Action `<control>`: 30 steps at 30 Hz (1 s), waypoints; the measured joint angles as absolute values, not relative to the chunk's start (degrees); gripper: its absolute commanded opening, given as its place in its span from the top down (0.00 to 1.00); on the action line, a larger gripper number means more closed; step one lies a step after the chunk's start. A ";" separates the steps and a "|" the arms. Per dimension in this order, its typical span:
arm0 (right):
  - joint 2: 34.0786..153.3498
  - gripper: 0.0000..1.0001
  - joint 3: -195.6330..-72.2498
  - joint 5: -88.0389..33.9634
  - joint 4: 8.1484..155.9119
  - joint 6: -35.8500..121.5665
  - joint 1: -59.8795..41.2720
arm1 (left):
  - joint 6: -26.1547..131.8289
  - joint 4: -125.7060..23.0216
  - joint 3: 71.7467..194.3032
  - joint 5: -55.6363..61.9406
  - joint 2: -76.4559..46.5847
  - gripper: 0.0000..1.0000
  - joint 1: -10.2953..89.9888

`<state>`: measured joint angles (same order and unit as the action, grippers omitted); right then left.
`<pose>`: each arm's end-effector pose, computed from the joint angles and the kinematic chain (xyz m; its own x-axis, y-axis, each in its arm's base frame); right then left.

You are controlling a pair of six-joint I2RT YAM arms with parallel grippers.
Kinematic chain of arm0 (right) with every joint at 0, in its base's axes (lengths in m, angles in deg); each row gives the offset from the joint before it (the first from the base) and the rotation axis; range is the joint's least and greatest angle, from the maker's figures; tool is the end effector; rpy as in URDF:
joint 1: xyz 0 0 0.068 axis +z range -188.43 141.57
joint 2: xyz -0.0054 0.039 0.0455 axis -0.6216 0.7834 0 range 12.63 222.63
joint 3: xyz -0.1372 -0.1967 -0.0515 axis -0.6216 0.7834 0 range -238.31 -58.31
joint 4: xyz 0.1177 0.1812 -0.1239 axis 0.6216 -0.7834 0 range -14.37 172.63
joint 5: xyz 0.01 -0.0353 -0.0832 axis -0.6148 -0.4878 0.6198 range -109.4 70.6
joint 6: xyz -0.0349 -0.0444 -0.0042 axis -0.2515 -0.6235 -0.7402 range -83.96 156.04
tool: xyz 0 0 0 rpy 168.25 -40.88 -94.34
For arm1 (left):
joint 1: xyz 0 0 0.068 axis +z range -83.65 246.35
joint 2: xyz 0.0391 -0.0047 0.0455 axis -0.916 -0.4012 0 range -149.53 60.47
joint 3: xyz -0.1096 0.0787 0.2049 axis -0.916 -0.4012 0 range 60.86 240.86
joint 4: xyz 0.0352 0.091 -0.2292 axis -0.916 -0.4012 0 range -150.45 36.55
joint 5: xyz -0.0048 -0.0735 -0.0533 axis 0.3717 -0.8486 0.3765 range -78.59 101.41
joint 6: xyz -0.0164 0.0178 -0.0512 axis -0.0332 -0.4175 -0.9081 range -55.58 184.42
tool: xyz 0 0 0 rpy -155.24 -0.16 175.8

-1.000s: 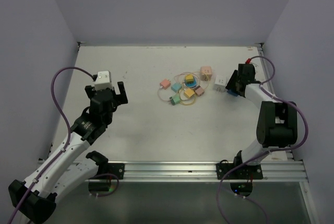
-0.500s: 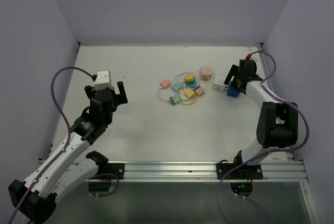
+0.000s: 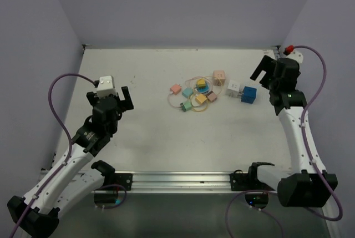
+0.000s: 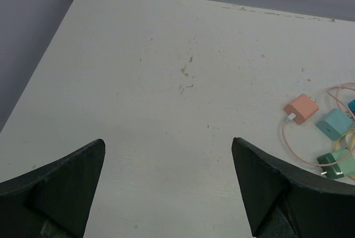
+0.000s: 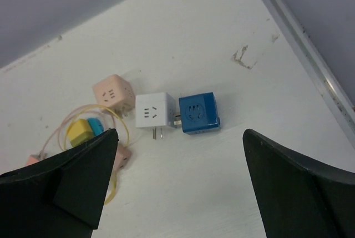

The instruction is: Pull the plug off the socket

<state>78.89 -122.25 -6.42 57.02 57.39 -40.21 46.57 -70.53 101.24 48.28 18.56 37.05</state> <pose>0.2583 -0.0168 0.3268 -0.3527 0.3658 -0.8613 0.3832 0.8962 0.2237 0.1670 -0.0665 0.2909 -0.2329 -0.1505 -0.9608 -0.1846 0.9768 -0.1082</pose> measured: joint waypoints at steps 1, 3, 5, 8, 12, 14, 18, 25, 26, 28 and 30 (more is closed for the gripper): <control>76.71 0.01 -123.28 -6.21 55.97 57.39 -40.21 | 46.57 -70.59 101.24 48.36 18.76 0.00 37.05; 72.47 0.01 -125.09 -5.42 54.13 57.17 -40.21 | 46.57 -70.72 101.24 48.76 19.41 0.00 37.05; 68.36 0.01 -126.47 -4.92 52.67 56.56 -40.21 | 46.55 -70.75 101.24 49.17 20.31 0.00 37.05; 61.52 0.01 -128.52 -3.63 51.45 55.07 -40.21 | 46.51 -70.79 101.17 49.67 22.45 0.00 37.03; 53.60 0.01 -130.75 -2.32 50.57 52.80 -40.21 | 46.44 -70.75 100.34 51.42 27.17 0.00 37.05; 50.09 0.01 -131.43 -1.99 50.40 51.66 -40.21 | 46.44 -70.72 99.75 52.91 30.08 0.00 37.05; 44.40 0.01 -130.58 -0.15 50.14 50.26 -38.79 | 46.05 -70.46 97.96 56.12 38.43 0.00 37.05; 35.59 0.01 -120.98 4.53 50.09 48.97 -32.61 | 46.31 -68.04 94.46 59.90 50.86 0.00 37.05; 34.33 0.01 -119.01 5.14 49.87 48.75 -31.91 | 46.48 -67.90 94.20 60.23 51.87 0.00 37.05; 31.73 0.01 -115.10 6.03 50.09 47.94 -30.42 | 46.46 -68.04 94.07 60.91 52.79 0.00 37.05; 29.41 0.01 -111.80 6.73 49.96 47.11 -29.24 | 46.26 -68.60 94.11 61.21 52.90 0.00 37.05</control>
